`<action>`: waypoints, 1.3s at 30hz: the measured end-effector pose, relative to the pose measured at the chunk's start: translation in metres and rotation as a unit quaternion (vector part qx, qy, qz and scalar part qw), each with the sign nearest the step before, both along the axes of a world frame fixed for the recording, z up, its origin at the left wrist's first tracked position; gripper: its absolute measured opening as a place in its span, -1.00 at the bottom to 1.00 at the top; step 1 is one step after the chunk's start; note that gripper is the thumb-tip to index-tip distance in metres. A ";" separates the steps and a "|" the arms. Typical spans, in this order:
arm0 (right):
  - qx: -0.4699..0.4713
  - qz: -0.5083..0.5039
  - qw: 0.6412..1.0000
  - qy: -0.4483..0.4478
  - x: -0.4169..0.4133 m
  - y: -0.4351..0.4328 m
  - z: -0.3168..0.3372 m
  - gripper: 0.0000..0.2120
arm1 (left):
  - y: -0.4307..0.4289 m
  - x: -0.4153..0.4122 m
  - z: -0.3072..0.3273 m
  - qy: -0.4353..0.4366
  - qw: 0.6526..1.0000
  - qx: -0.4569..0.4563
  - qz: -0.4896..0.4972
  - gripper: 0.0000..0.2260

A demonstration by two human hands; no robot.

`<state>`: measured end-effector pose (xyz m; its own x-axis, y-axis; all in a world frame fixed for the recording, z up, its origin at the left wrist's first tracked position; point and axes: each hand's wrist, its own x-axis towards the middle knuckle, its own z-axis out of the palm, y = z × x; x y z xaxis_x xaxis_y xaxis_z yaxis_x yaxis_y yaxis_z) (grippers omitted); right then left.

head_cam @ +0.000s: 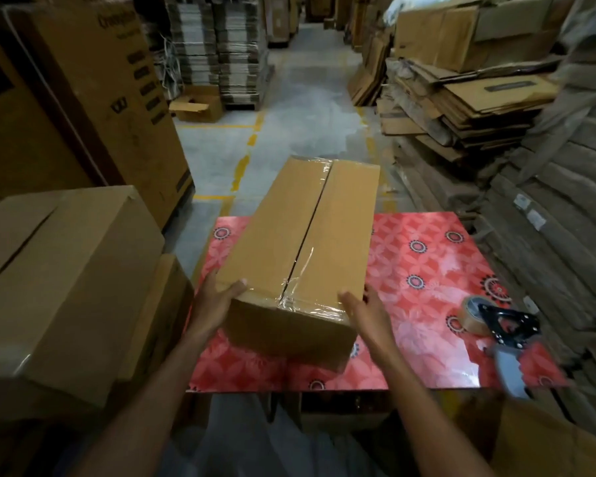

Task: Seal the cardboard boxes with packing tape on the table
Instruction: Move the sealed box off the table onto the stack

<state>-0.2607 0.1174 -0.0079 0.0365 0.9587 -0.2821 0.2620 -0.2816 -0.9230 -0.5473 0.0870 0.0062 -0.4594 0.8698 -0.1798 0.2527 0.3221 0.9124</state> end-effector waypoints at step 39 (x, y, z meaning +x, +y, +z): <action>0.040 0.278 0.936 0.214 -0.456 -0.140 0.191 -0.38 | -0.266 -0.356 0.225 -0.033 0.920 0.157 0.357 -0.55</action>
<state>-0.7164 -0.0226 0.1834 -0.5740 0.8145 -0.0843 -0.0500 -0.1376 -0.9892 -0.9037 -0.1791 0.2311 -0.9313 0.3638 -0.0194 0.0196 0.1032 0.9945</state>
